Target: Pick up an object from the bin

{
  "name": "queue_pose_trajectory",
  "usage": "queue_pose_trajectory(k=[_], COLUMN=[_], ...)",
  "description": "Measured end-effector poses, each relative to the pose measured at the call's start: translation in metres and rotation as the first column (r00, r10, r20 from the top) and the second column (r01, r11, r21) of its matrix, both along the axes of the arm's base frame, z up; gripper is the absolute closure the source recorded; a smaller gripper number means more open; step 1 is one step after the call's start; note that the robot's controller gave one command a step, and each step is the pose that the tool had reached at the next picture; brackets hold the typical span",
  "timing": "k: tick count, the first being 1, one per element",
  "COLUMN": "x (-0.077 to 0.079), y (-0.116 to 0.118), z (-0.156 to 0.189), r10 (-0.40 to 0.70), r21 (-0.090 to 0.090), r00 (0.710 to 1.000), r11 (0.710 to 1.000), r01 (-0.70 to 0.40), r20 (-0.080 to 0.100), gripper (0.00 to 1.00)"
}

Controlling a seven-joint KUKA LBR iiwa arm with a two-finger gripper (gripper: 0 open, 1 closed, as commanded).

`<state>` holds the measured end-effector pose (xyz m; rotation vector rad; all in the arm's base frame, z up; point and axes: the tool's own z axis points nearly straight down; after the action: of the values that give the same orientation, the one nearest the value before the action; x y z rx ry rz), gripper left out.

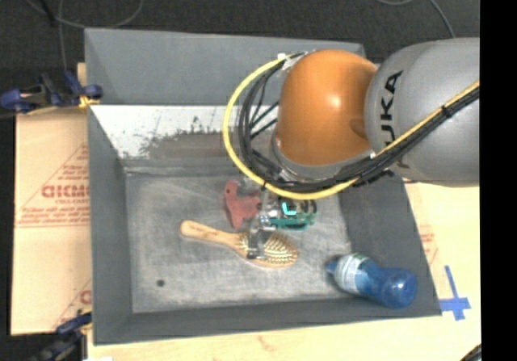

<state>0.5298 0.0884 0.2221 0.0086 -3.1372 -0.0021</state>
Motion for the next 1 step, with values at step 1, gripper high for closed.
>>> queue_pose_trajectory(k=[1], x=[0.0008], y=[-0.0004], z=[0.0034], r10=[-0.003], r21=[0.001], r00=[1.0], r11=[1.0], r01=[0.003], r20=[0.006], gripper=[0.0])
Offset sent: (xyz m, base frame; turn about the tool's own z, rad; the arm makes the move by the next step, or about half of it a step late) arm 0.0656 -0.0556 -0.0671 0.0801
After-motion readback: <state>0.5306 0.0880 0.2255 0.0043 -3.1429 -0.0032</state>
